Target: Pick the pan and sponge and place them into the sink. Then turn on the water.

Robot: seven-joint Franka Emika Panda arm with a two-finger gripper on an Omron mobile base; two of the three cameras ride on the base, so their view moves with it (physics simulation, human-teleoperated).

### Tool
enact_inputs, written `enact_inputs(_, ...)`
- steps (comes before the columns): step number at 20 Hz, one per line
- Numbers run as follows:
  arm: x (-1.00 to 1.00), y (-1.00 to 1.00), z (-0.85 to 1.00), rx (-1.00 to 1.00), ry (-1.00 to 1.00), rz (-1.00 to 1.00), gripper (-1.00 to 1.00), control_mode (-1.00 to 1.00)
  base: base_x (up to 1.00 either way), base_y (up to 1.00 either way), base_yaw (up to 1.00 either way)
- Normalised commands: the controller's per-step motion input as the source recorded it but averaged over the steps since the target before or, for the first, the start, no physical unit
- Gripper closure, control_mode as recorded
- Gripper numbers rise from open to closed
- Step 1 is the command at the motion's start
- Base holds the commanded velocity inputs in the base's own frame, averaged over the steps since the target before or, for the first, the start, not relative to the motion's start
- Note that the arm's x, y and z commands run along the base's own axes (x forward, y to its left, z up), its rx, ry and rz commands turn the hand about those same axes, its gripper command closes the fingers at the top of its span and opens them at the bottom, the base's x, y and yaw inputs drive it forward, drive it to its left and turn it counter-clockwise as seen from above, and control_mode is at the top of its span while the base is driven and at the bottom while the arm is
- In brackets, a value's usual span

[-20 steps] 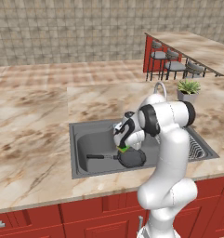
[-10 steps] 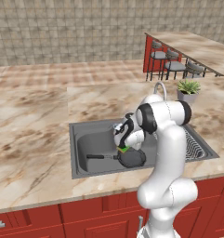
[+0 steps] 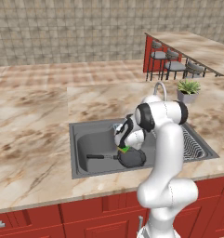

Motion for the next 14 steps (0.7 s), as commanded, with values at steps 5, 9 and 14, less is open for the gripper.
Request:
enact_inputs(5, 0.19, -0.07, -0.21, 0.0, 0.0, 0.04, 1.0, -1.0, 0.0, 0.0, 0.0)
enact_inputs(9, 0.19, -0.05, -0.19, 0.0, 0.0, 0.03, 1.0, -1.0, 0.0, 0.0, 0.0)
enact_inputs(14, 0.19, -0.02, -0.2, 0.0, 0.0, 0.03, 1.0, -1.0, 0.0, 0.0, 0.0)
